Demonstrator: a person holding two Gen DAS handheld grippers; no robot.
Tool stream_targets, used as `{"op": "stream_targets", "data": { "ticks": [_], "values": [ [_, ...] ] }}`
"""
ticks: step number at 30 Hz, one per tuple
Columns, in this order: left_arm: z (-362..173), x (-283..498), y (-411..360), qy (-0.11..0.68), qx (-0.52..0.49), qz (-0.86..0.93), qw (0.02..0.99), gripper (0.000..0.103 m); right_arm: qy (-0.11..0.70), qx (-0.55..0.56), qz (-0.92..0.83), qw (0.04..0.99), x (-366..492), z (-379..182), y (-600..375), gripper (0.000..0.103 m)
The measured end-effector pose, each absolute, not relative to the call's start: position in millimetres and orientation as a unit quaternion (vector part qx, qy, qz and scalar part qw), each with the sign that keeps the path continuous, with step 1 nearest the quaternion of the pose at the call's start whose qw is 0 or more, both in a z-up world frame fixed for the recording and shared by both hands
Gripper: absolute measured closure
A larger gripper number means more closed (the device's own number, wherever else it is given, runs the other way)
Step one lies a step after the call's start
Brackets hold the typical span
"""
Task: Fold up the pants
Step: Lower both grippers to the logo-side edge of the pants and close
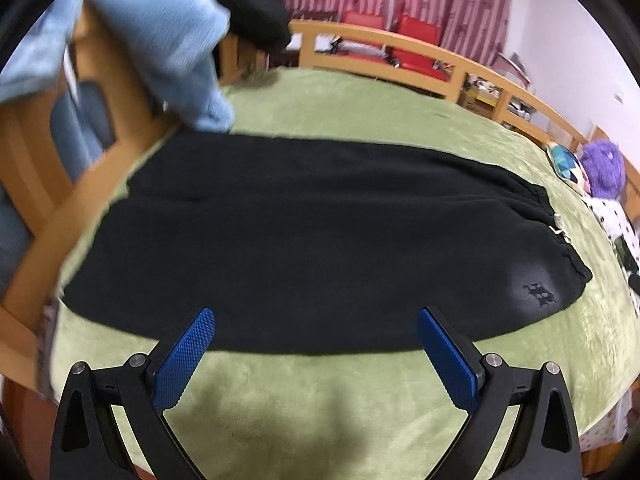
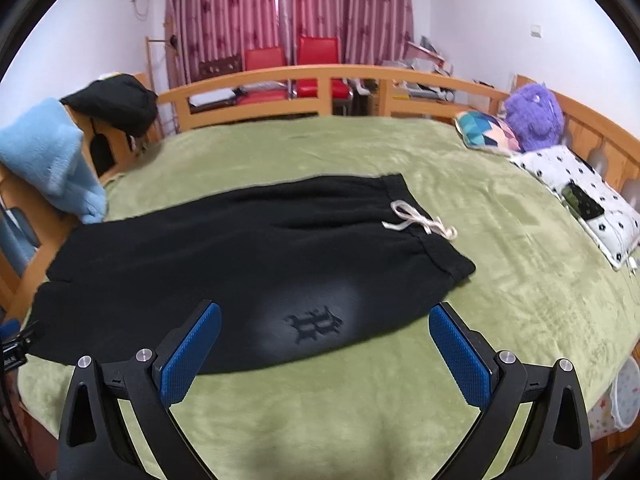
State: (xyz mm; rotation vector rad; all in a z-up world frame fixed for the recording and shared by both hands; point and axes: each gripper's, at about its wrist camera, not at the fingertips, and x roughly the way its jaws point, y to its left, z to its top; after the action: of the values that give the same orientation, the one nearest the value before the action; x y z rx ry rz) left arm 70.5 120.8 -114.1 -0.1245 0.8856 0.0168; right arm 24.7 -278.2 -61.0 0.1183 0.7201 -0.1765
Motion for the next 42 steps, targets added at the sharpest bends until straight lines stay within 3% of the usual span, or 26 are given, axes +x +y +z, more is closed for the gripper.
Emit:
{"op": "stream_targets", "data": {
  "ticks": [4, 9, 18, 35, 42],
  "values": [
    [-147, 77, 139, 0.449, -0.072, 0.018, 0.891, 0.003, 0.387, 0.06, -0.082, 0.916, 40, -102, -285, 0.013],
    [-171, 85, 151, 0.457, -0.086, 0.011, 0.885, 0.006, 0.462, 0.077, -0.083, 0.88, 65, -162, -291, 0.038],
    [-187, 88, 147, 0.457, -0.104, 0.02, 0.883, 0.006, 0.481, 0.093, -0.073, 0.869, 74, -201, -295, 0.039],
    [-197, 84, 142, 0.464, -0.113, 0.03, 0.878, 0.006, 0.476, 0.129, -0.079, 0.867, 71, -207, -321, 0.038],
    [-202, 75, 176, 0.446, -0.167, 0.044, 0.878, 0.006, 0.46, 0.19, -0.064, 0.865, 81, -212, -345, 0.031]
  ]
}}
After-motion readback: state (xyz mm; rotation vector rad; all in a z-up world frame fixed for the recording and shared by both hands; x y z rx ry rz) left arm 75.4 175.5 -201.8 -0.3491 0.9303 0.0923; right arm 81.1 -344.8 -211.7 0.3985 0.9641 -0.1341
